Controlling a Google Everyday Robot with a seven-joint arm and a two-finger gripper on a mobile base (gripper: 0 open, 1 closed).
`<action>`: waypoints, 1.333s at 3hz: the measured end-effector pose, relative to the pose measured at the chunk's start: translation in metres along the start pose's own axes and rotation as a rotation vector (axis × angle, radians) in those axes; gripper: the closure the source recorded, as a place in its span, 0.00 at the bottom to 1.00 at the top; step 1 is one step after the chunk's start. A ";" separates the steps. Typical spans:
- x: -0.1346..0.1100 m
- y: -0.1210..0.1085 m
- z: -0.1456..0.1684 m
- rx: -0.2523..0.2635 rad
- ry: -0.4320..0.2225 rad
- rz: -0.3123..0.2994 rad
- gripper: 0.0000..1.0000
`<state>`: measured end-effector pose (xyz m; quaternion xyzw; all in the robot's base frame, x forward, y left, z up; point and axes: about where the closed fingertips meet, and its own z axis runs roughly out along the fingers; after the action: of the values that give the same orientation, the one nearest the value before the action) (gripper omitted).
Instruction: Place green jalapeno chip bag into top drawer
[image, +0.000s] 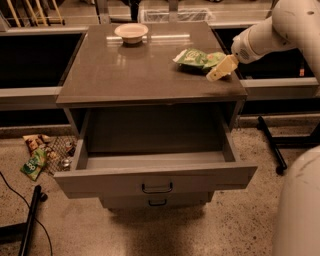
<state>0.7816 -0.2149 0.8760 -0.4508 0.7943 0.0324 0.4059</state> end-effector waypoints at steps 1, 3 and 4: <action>0.011 -0.018 0.030 0.011 0.005 0.050 0.00; 0.023 -0.034 0.057 0.027 0.025 0.085 0.19; 0.022 -0.036 0.060 0.023 0.021 0.078 0.50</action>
Offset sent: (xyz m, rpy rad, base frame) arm 0.0653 -0.0215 -0.0384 0.0357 0.0243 -0.1033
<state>0.8396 -0.2262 0.8329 -0.4151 0.8159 0.0342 0.4011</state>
